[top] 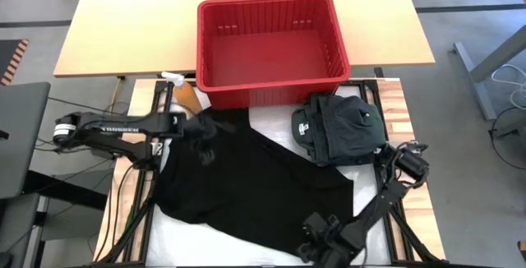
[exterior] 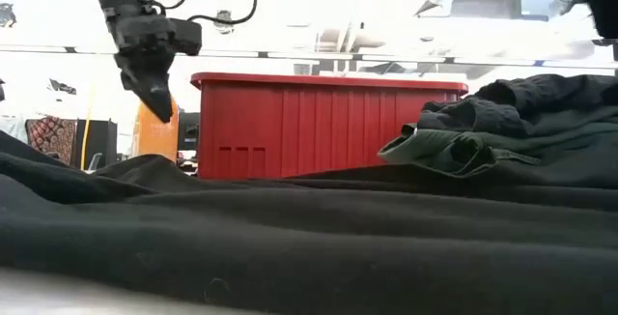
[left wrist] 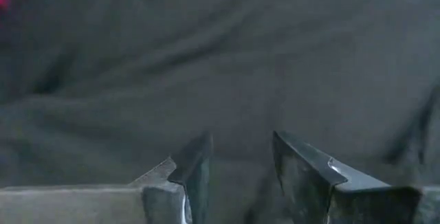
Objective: Fold Laundry from Bin
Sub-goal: Fold the black shirt
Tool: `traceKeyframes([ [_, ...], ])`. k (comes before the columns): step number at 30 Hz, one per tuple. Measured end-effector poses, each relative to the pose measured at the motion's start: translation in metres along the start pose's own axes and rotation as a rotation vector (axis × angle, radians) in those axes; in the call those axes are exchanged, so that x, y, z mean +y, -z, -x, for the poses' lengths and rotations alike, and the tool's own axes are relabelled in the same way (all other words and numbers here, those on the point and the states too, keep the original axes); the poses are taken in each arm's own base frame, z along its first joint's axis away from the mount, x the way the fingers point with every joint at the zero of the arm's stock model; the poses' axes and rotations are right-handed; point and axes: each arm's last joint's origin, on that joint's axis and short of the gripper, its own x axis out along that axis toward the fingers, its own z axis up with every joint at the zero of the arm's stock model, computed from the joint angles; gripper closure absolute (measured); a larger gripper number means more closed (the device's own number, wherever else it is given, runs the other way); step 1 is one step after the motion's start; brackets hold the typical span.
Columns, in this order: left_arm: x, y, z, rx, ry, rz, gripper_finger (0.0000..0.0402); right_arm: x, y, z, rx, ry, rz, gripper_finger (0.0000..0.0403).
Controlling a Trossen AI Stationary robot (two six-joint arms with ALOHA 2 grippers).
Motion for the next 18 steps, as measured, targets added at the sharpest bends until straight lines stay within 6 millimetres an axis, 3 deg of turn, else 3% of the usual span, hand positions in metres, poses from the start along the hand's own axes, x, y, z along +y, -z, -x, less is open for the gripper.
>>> traceKeyframes([
  [3,-0.025,0.013,-0.006,0.005,0.063,-0.014,0.026,-0.016,0.02,0.009,0.029,0.061,-0.025,0.0209],
  [9,-0.058,0.04,0.0,0.03,0.092,0.03,0.026,-0.041,0.046,0.031,0.084,0.212,-0.057,0.0223],
  [14,-0.084,0.06,0.008,0.04,0.169,0.127,0.026,-0.053,0.048,0.05,0.079,0.271,-0.068,0.0229],
  [18,-0.105,0.074,0.017,0.067,0.283,0.255,0.026,-0.052,0.037,0.064,0.073,0.269,-0.077,0.023],
])
